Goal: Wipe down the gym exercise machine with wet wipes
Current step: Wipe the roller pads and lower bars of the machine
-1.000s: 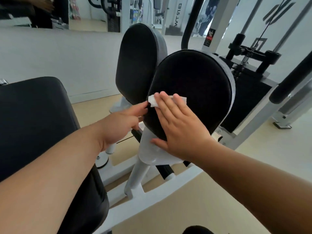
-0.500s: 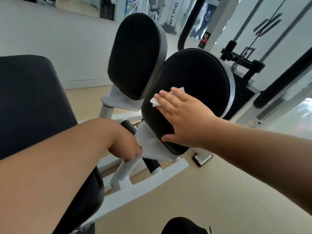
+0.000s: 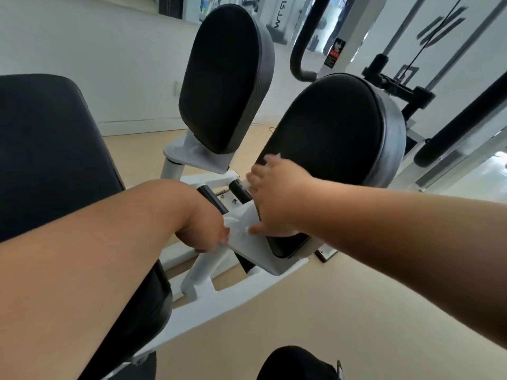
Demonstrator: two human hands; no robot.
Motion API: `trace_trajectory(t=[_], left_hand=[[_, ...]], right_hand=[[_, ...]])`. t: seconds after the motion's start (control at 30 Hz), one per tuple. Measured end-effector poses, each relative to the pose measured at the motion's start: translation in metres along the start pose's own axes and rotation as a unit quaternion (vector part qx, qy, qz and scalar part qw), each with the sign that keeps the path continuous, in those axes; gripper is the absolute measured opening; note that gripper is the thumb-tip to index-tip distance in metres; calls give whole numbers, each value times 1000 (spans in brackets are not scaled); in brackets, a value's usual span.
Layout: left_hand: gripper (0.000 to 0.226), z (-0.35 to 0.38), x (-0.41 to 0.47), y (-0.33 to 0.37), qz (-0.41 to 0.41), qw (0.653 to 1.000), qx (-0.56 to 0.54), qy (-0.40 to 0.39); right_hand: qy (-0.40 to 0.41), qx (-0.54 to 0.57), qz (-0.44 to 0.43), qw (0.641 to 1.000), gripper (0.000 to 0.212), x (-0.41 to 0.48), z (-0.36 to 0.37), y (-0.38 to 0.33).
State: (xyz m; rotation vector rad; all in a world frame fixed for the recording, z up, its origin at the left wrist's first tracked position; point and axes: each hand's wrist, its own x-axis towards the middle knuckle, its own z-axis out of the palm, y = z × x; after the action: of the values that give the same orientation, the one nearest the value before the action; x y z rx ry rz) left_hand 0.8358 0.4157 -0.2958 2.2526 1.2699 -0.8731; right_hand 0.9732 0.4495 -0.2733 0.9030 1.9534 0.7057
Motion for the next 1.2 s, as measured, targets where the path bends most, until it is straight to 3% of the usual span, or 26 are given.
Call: trace_trajectory(t=[0.1,0.17,0.33,0.43,0.63,0.83,0.93,1.03,1.2], left_hand=[[61,3,0,-1,-1,1000,-9,4],[62,3,-1,-1,-4,1000,-12,8],[62,3,1,-3,-5,1000,-8,26],[63,4,2,-2,-8,999,-16,30],[70,3,1,-1,-34,999,-32,1],[74,5,2,-1,-59,996,-70,-2],[76,8,7,-2,-61,995,-78,-12],[78,10,10,0,-59,995,-74,-16],[81,15,12,2,-65,992,-100,-41]], right_hand=[[-12,-12,107,994,100,2,-14,18],[-23,-14,127,992,105,9,-16,11],[-26,-3,-1,1000,111,-3,13,-49],[30,2,-2,1000,109,-39,27,-44],[161,-6,152,975,99,-76,37,13],[210,-29,36,977,97,-66,105,-30],[299,-6,119,947,89,-68,102,5],[352,88,214,907,90,-67,100,15],[326,9,69,943,94,-41,141,-32]])
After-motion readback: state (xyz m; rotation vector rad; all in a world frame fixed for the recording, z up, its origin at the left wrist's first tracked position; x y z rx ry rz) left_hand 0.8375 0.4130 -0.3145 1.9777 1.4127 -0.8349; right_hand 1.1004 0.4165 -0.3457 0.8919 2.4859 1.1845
